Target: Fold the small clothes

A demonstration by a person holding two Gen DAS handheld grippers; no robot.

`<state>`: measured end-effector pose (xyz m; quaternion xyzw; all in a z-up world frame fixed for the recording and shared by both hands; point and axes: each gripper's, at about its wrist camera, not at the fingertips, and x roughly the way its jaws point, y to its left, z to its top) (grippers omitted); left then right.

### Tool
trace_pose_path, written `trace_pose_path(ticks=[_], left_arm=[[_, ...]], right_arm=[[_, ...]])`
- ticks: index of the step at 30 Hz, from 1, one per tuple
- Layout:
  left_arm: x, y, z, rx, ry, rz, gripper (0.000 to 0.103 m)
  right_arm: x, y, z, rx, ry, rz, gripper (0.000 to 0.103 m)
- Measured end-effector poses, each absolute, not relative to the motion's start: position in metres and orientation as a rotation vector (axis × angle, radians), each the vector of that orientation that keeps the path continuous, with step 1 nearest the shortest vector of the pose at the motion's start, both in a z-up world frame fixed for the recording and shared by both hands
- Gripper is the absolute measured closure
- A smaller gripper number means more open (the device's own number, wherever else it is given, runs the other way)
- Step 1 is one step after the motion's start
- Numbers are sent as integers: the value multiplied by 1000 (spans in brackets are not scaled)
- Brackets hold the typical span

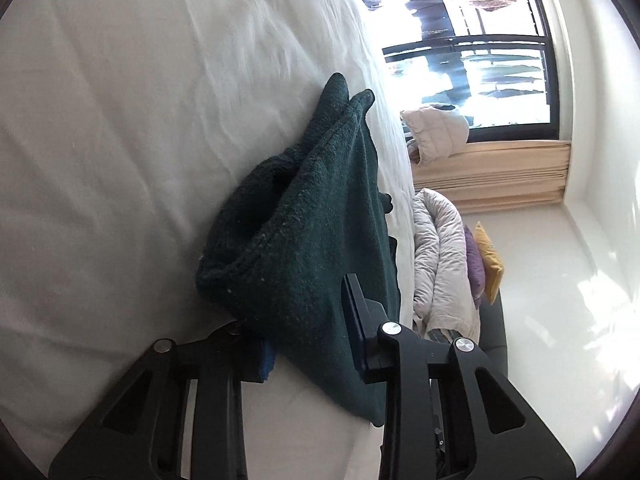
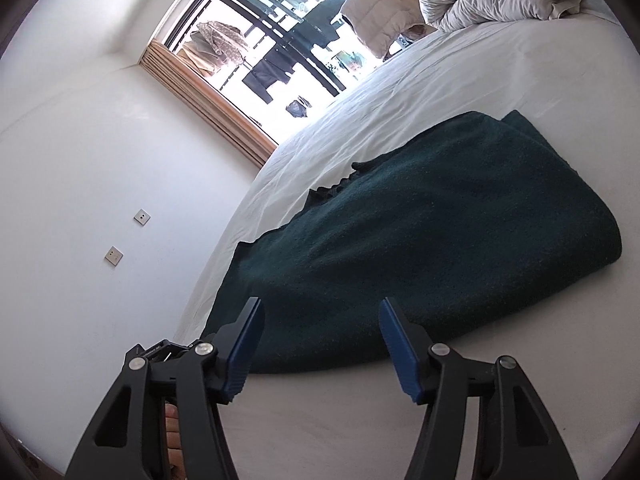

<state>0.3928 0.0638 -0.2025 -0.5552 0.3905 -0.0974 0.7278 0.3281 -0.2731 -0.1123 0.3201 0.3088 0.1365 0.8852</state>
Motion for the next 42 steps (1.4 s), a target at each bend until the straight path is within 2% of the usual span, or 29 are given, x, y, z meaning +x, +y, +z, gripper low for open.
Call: trace_pose_path(ticks=[8,10,13,16,20,22,26,31,33,35,37,42], left_arm=[[413,63,-196,-1155,858,-182,76],[415,61,-191,-1093,858,-162,86],[418,55,-184,-1023,857,-132,95],[419,47,-170,-949,833,-110,96],[423,18,-139,-796,779,-106,96],[420,8,-126,-739,760,-113,96],[419,-18,-102,-633,721,-131,96],[420,-79,-64,-419,678,-206,96],[418,-118,-49,-307,657,-260,96],[416,-168,-45,-156,639,-320,96],[410,-214,-57,-11,632,-356,96],[394,-274,-107,166,682,-364,96]], right_arm=[[378,-258,-114,578,747,293,41],[392,-260,-119,580,769,283,45],[413,-261,-123,577,796,284,47],[430,-261,-133,561,850,278,53],[443,-263,-137,540,909,244,71],[449,-260,-140,500,950,240,74],[450,-271,-149,533,955,238,95],[443,-305,-166,775,904,359,100],[437,-332,-168,943,868,406,89],[428,-363,-161,1049,765,413,54],[426,-386,-156,1096,731,416,39],[441,-387,-160,1036,876,489,36]])
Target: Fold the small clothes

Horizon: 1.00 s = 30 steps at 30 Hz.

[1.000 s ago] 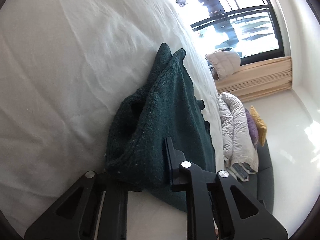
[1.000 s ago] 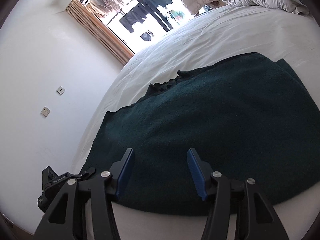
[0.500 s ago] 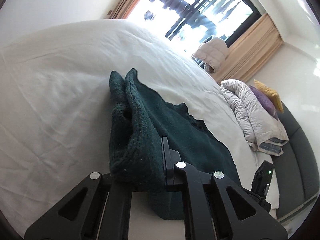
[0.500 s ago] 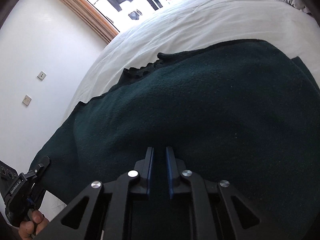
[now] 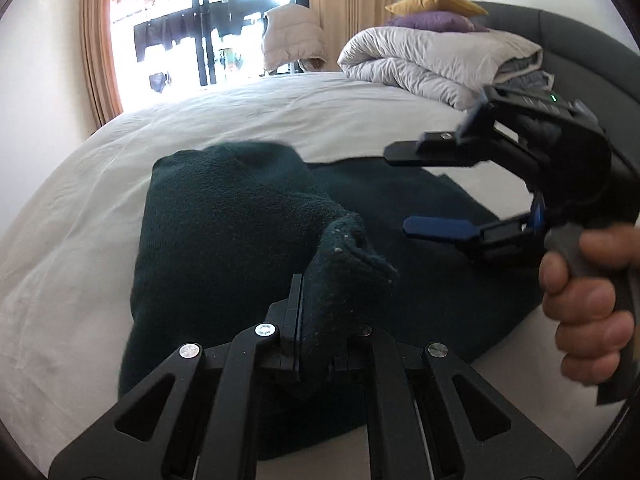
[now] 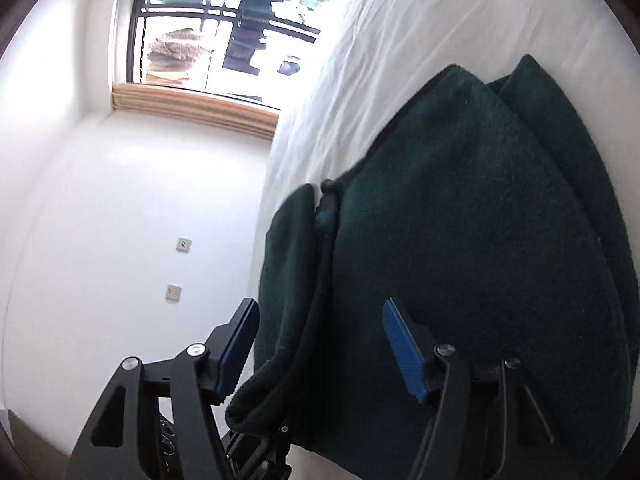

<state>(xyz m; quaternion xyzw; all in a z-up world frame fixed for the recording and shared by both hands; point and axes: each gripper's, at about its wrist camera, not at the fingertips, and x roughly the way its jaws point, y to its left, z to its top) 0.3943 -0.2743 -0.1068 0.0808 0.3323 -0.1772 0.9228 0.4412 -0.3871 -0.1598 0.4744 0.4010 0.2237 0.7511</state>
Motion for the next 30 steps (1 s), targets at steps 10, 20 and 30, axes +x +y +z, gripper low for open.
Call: trace_pose_path(ticks=[10,20,30], left_arm=[[378,-271,-106,186,616,-363,96],[372,-262,-102,184,594,-375,96],[376,-268,-99,222,596,-385,96]], right_arm=[[479,-350,-158,1017,1014,579,34],[508,-340,-156,989,1058,572,42],[503,-341,-155,900,1012,560,88]])
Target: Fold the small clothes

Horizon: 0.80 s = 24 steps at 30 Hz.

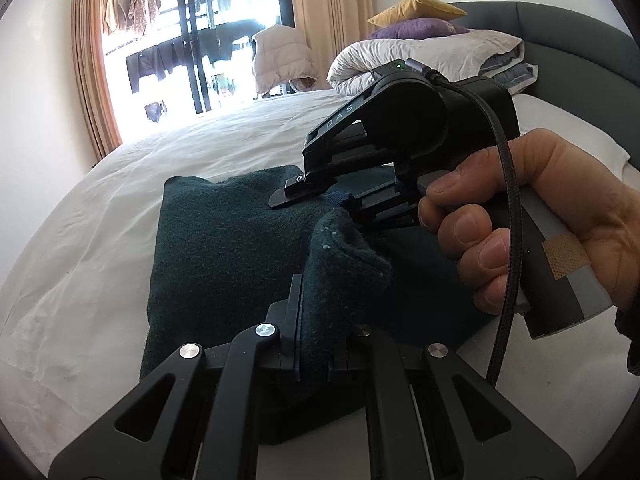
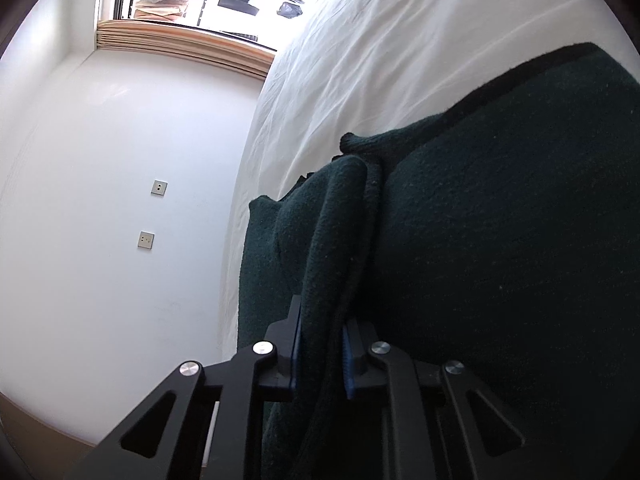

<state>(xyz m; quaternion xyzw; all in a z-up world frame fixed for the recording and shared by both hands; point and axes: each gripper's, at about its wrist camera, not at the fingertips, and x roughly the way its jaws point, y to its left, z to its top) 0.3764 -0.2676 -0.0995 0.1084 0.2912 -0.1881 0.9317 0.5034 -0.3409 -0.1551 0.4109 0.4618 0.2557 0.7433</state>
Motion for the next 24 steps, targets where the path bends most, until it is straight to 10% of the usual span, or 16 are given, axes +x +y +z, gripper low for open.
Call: trace_pose_path(ticks=[24], left_arm=[[368,-342,-103,347,582,-554,96]], right_arm=[[482,-433,-141,802,919,409,89]])
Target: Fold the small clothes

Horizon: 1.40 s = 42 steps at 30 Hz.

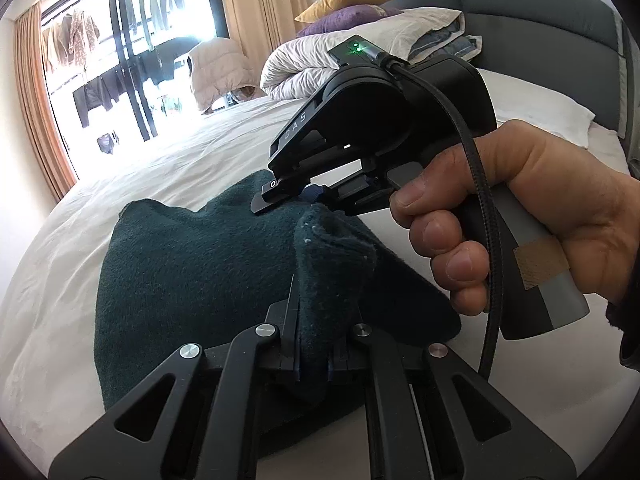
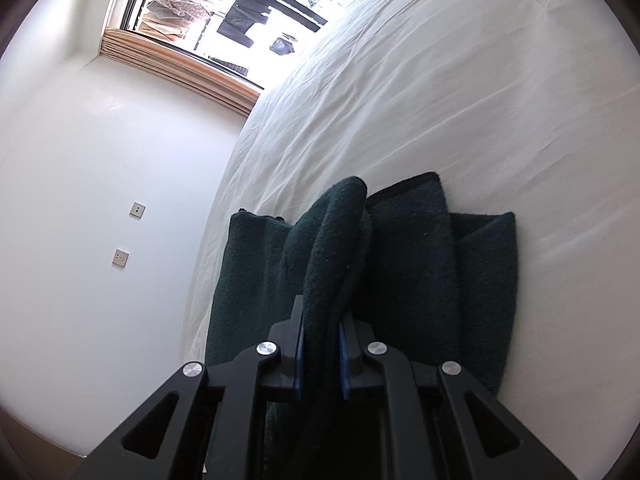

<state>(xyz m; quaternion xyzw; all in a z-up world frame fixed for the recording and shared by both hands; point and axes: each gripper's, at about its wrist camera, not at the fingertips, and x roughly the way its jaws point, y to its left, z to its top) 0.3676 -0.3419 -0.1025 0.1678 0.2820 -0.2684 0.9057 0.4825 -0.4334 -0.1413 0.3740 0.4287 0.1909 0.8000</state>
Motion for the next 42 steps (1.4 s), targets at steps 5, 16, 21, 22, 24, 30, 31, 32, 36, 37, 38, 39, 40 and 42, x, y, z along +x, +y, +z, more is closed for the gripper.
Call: trace_pose_path(ticks=[5,16,21,22,24,30,31,32,36,37,38,39,40,42], left_arm=[[368,-346,-108,366,595,-573,96],[375,-332,-117,381,636,-593,96],[379,-323,-118,362,654,-596,96],[378,-322,-118,364,653,-598,96],[378,-320,-119,366,654,-602,96],[376,-319,-115,371,671,-602,94],[374,-317,-113,375,677,-599,94],[370,-315,-111,374,683,-603,93],[348,-295,-98,366,687,-631,85],[341,-286,-95,360,684,-638,77],[335,-275,-91,347,677,-645,71],[330,-263,-87,332,666,-645,44],[328,-252,-82,311,647,-629,23],[329,-225,-69,269,607,-593,21]], right_arm=[[481,-439,-142,802,915,381,89],[483,-441,-156,822,921,355,89],[482,-443,-157,810,919,336,89],[482,-444,-157,810,922,334,89],[480,-446,-159,811,918,327,90],[482,-443,-165,820,923,330,89],[482,-443,-165,826,920,331,89],[481,-444,-166,829,916,332,89],[479,-444,-166,845,905,325,89],[478,-444,-166,846,905,322,89],[478,-444,-166,843,906,322,89],[477,-444,-166,845,907,323,89],[476,-445,-166,858,909,324,89],[471,-449,-167,875,902,321,89]])
